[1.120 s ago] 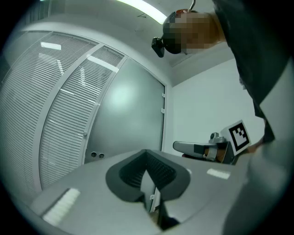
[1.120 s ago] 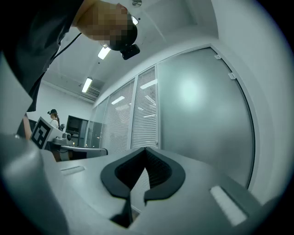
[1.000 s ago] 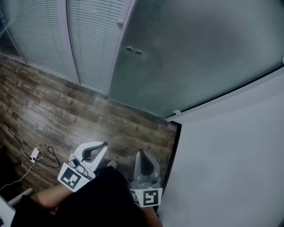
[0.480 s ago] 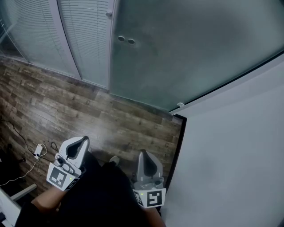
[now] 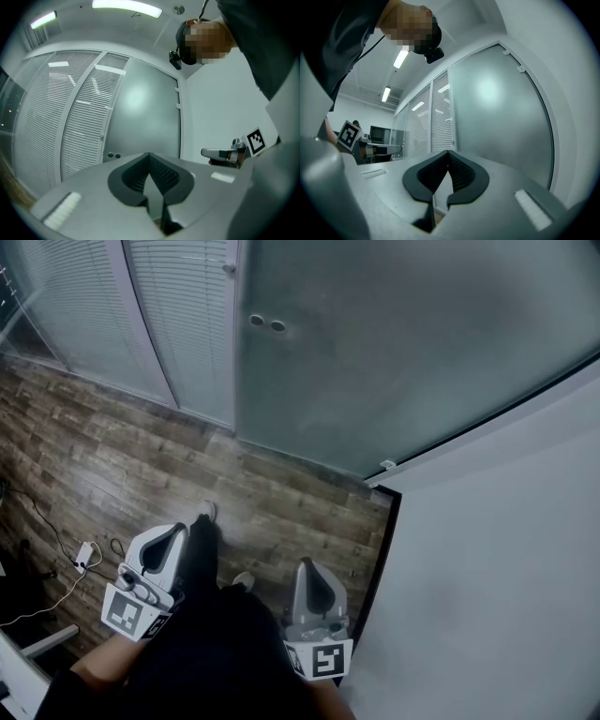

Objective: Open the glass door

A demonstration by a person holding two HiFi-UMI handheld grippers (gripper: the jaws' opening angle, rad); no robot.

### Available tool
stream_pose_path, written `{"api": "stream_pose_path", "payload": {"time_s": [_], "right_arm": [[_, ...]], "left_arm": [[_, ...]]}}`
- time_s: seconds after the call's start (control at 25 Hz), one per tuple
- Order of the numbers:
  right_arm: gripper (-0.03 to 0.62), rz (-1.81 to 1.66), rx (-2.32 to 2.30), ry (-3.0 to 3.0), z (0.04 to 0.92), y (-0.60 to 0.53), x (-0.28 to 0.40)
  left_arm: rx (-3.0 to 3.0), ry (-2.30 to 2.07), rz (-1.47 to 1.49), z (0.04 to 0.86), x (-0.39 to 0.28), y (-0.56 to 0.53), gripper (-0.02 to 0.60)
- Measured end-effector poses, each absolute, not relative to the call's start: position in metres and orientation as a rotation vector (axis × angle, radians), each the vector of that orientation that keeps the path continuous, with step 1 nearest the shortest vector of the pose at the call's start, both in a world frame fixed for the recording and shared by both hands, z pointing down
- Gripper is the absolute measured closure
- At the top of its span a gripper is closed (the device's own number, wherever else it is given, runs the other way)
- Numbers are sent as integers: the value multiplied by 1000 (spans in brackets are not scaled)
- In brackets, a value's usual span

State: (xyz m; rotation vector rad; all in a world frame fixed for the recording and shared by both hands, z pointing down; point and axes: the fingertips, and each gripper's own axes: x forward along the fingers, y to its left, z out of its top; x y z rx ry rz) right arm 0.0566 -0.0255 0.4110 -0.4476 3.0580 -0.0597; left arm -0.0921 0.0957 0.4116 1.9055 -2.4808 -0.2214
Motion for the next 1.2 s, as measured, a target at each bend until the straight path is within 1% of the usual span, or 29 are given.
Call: {"api": "stream_pose_path", "payload": {"time_s": [0.24,0.4,0.72,0.96,1.2], "right_arm": [[592,-51,-492,3086,416,-43,32],[591,-44,-546,3097,416,-61,4],[583,-19,-619,3109,401,-97,-95],[580,-24,-627,3121,407,-102,-168],[564,-41,-618,3164,425,-122,-196]], "left_arm": [[1944,-2440,-252,413,-121,67,581],[1977,-2416,-281,409,-149,46,581],[2099,-2259,-341,401,-212,12,581],[2118,-2246,-336,402,-276,16,581],[2135,-2256,-343,406,-293,-3,581]]}}
